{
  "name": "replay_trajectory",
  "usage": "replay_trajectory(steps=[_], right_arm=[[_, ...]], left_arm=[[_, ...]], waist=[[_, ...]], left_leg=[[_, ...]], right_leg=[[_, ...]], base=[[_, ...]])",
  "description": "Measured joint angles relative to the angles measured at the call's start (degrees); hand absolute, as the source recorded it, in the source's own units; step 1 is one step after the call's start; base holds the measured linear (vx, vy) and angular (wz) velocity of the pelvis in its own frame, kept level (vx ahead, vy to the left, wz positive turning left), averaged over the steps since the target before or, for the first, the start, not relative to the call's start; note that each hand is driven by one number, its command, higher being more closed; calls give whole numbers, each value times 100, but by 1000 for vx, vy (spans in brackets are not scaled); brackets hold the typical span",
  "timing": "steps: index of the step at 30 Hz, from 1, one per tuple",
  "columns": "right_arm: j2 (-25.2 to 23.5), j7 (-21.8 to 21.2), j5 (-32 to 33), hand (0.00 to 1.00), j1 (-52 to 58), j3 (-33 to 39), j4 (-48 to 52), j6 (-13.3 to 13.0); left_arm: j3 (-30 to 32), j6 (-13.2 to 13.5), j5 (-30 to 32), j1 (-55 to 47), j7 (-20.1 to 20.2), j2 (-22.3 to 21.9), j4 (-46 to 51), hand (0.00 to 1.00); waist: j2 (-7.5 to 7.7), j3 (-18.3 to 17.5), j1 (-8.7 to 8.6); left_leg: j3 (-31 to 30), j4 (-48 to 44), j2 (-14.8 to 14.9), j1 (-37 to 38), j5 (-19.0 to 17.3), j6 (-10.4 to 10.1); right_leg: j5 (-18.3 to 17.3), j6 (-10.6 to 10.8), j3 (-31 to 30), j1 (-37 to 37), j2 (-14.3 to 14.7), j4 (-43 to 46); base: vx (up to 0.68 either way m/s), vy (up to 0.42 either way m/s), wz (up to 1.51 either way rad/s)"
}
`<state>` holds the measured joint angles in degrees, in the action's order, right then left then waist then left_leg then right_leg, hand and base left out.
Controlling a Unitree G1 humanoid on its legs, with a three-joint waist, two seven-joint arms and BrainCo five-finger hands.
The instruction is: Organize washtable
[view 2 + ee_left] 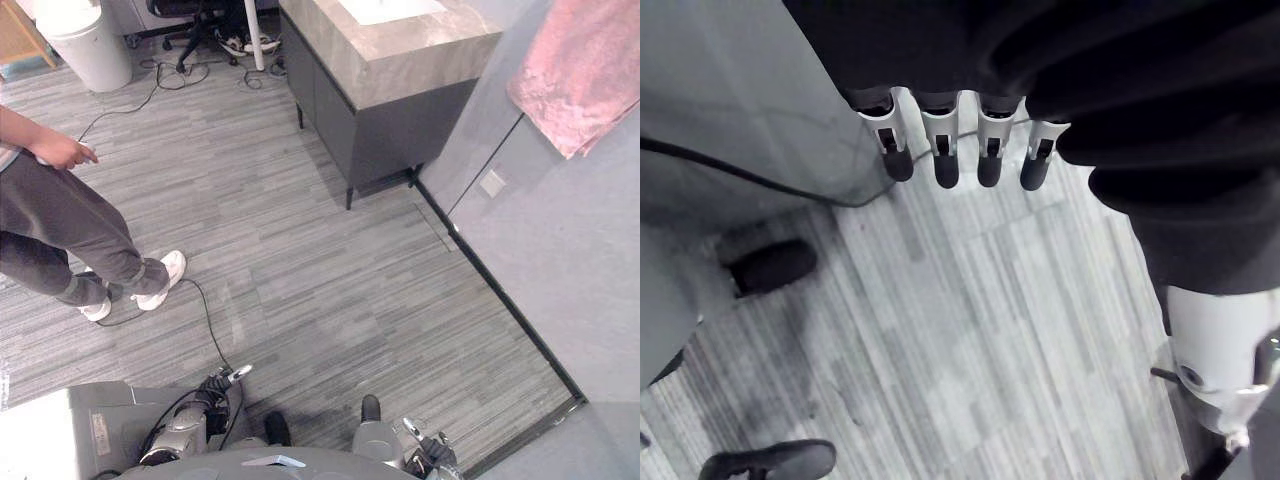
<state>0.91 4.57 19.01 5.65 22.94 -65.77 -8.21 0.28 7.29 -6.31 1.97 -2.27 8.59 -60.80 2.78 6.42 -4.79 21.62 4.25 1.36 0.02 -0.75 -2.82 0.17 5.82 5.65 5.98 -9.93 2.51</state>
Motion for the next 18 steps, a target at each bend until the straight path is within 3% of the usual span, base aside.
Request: replay_trajectory(steps=[6,18], right_arm=[[50,-18,-2,0,-11,-47,7,-6],[41,-220,-276,0,-333,-411,-22,4]], left_arm=[[-41,34,12,12,-8,-13,-253,0],[-14,141,-5,7,-57,-87,-448,0]], waist=[[-61,-58,44],[18,-109,117]], left_leg=[[2,174,60,71,97,38],[6,177,33,116,4,28]], right_leg=[[-34,15,48,-65,107,-120],[-24,20,119,-293,107,-408]], base=[[38,-52,-1],[53,-10,3]])
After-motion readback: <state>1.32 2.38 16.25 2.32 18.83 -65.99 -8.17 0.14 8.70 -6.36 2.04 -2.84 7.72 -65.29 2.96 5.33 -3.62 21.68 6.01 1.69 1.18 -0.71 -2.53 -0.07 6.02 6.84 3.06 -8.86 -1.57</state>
